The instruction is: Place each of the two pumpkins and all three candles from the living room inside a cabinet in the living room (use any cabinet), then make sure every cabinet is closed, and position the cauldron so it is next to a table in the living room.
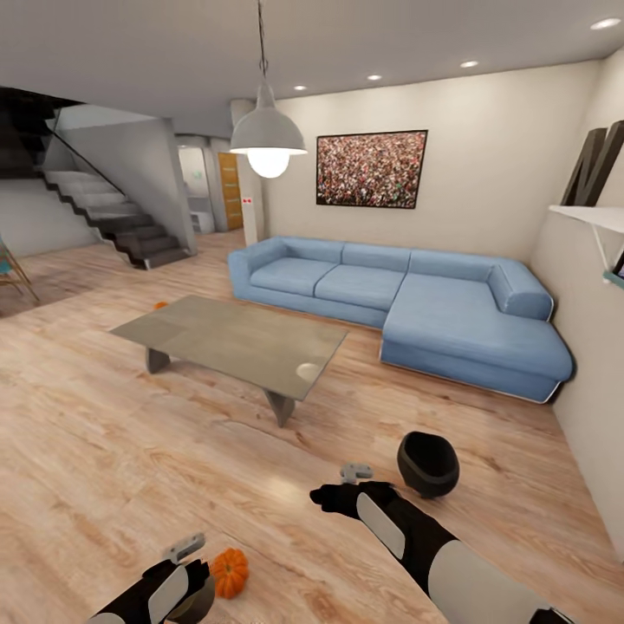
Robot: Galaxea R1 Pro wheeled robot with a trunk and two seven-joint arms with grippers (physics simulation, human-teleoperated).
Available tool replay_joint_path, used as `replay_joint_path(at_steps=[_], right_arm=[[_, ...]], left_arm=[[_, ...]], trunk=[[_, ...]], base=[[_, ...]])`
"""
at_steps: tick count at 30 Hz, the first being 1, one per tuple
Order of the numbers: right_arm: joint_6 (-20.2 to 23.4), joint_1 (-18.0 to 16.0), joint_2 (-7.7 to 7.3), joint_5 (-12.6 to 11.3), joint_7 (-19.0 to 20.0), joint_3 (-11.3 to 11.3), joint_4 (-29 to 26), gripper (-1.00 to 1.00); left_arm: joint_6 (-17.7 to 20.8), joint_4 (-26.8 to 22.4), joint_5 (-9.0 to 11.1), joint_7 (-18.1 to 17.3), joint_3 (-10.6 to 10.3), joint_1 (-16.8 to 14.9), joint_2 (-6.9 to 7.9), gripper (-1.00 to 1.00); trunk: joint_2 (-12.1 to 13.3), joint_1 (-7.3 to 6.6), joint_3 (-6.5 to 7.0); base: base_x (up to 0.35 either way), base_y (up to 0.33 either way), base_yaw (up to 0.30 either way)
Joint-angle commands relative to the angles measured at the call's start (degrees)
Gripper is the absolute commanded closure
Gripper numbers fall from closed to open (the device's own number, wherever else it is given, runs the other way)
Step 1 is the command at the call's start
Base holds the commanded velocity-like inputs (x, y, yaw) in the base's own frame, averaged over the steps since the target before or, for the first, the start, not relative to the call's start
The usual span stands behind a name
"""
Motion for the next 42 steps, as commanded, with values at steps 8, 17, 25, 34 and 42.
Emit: replay_joint_path(at_steps=[8,17,25,34,42], right_arm=[[0.0,-0.08,-0.04,-0.57,-0.56,0.31,-0.1,-1.0],[-0.01,-0.06,-0.04,-0.36,-0.56,0.34,-0.2,-1.0],[-1.42,-0.06,-0.04,-0.46,-0.56,0.34,-0.24,-1.0],[-1.64,-0.06,-0.18,-0.34,-0.48,0.31,-0.27,-1.0],[-1.62,-0.06,-0.33,-0.36,-0.47,0.33,-0.14,-1.0]], left_arm=[[0.27,-0.17,0.36,0.4,-0.56,-0.02,-0.02,1.0],[0.27,-0.17,0.36,0.41,-0.53,-0.03,0.05,1.0],[0.27,-0.17,0.36,0.37,-0.48,-0.02,0.07,1.0],[0.27,-0.17,0.36,0.37,-0.48,-0.02,0.06,1.0],[0.27,-0.17,0.36,0.37,-0.48,-0.02,0.06,1.0]], trunk=[[-0.04,0.0,0.11],[-0.04,0.0,0.26],[-0.04,0.0,0.26],[-0.04,0.0,0.26],[-0.04,0.0,0.26]], base=[[0.0,0.0,0.283],[0.0,0.0,0.283],[0.0,0.0,0.286],[0.0,0.0,0.13],[0.0,0.0,0.002]])
